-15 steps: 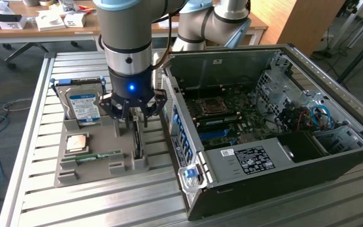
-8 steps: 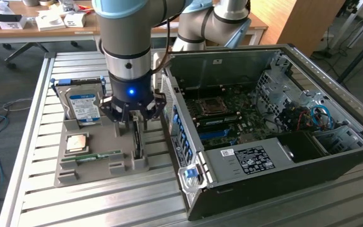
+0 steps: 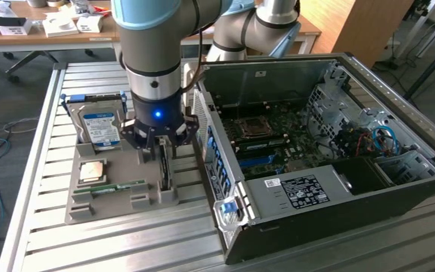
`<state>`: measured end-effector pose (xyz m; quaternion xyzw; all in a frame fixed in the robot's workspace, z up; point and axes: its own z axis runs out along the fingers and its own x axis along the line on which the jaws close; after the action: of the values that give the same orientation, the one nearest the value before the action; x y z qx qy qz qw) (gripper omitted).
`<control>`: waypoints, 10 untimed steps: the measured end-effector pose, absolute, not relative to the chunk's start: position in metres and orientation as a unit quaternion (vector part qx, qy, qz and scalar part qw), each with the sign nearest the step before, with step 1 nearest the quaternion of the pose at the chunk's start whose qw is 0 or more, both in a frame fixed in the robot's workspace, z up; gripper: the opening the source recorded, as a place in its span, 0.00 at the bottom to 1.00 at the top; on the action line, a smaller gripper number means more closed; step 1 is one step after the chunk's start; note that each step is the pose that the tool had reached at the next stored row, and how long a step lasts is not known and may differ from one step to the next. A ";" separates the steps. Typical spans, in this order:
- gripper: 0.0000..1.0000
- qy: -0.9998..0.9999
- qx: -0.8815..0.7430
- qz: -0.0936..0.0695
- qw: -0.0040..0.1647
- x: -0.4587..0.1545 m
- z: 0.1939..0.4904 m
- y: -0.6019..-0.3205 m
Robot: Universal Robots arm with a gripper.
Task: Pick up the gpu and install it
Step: 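Pick up the gpu and move the gpu toward the slot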
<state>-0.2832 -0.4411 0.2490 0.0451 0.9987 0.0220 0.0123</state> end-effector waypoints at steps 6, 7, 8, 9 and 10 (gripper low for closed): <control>0.47 0.999 0.045 0.022 0.012 -0.283 0.247 -0.441; 0.47 0.999 0.045 0.022 0.012 -0.283 0.246 -0.441; 0.47 0.999 0.045 0.022 0.012 -0.284 0.245 -0.441; 0.47 0.999 0.045 0.022 0.012 -0.284 0.245 -0.440; 0.47 0.999 0.045 0.022 0.012 -0.284 0.244 -0.439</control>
<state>-0.2844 -0.4392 0.2444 0.0451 0.9987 0.0220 0.0122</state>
